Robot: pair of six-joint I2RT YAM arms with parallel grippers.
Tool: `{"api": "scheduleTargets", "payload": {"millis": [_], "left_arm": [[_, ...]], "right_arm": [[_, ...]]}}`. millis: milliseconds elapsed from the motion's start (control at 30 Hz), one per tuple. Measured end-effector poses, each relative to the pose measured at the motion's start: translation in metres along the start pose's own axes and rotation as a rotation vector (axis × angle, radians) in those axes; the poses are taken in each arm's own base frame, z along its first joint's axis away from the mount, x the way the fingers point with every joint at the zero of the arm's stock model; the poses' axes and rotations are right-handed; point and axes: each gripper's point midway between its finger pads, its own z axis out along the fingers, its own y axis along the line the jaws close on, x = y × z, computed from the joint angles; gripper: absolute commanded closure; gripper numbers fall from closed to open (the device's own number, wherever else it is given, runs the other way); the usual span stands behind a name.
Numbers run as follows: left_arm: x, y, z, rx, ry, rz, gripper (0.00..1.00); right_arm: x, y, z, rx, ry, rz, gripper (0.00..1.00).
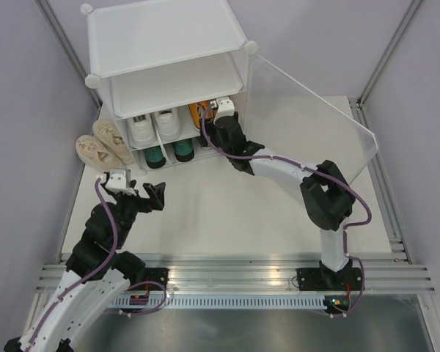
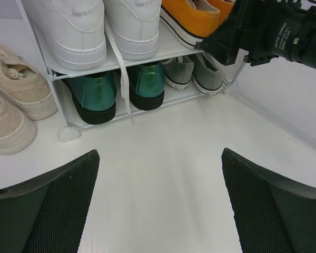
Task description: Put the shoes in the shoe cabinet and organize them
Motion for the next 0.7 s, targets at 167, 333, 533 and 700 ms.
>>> {"api": "scheduleTargets", "payload": {"millis": [167,333,533,700], "left_arm": [[0.0,0.0,0.0,0.0,0.0,0.005,0.0],[0.0,0.0,0.0,-0.001,-0.001,0.006,0.0],[-0.002,0.001,-0.002,0.001,-0.01,0.003,0.0],[-0.005,0.001,-0.004,0.003,-0.026,-0.003,0.0]], "right_arm": [[-0.004,-0.009,-0.03,-0.025,-0.009,0.039,0.19],[-0.016,-0.007,-0.059,-0.082,-0.026,0.067,0.31],[-0.048,0.004,-0.08,-0.153,-0.079,0.086,0.6],[-0.095,0.006,-0.094,-0.16,-0.167,0.092,0.64]]}}
